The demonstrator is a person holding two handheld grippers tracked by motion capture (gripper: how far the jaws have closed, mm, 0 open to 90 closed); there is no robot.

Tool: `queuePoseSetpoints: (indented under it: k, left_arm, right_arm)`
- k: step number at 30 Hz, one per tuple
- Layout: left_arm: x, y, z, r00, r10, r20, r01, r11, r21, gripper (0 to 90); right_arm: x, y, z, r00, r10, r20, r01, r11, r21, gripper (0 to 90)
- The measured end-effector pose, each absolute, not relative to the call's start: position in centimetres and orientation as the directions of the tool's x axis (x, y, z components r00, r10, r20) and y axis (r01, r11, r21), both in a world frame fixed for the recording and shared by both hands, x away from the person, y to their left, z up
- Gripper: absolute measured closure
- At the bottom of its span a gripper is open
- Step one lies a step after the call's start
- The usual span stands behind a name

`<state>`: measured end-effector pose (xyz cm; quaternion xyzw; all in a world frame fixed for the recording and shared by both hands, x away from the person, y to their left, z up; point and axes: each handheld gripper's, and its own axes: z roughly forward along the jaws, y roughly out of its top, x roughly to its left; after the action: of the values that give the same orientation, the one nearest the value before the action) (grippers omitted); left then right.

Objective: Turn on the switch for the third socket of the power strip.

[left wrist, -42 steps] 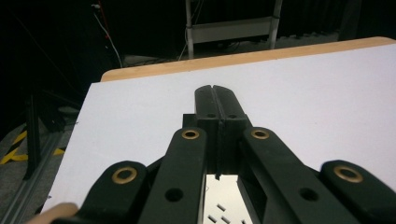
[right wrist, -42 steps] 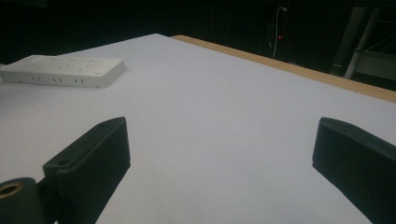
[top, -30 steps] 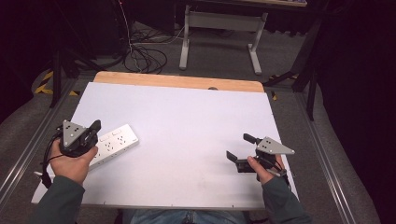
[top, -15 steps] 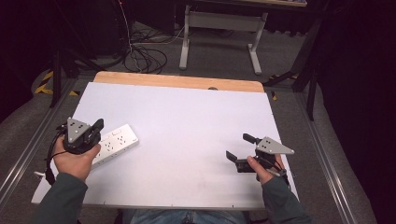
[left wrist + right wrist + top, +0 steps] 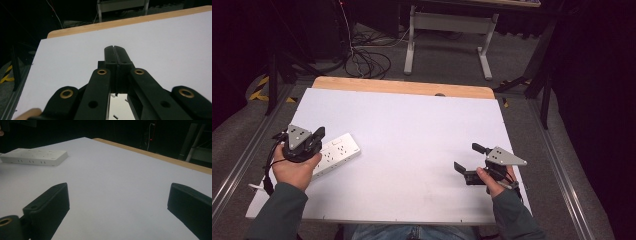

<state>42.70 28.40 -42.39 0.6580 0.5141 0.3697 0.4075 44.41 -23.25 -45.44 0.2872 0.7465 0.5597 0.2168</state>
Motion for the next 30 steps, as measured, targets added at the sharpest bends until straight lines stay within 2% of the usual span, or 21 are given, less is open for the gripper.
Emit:
queuePoseSetpoints:
  k: [30]
  left_arm:
    - [44.6, 27.0, -42.8, 0.194, 0.974, 0.113, 0.442, -0.19, 0.877, 89.9]
  right_arm:
    - [44.4, -23.2, -45.4, -0.741, 0.672, -0.004, 0.184, 0.209, 0.96, 4.3]
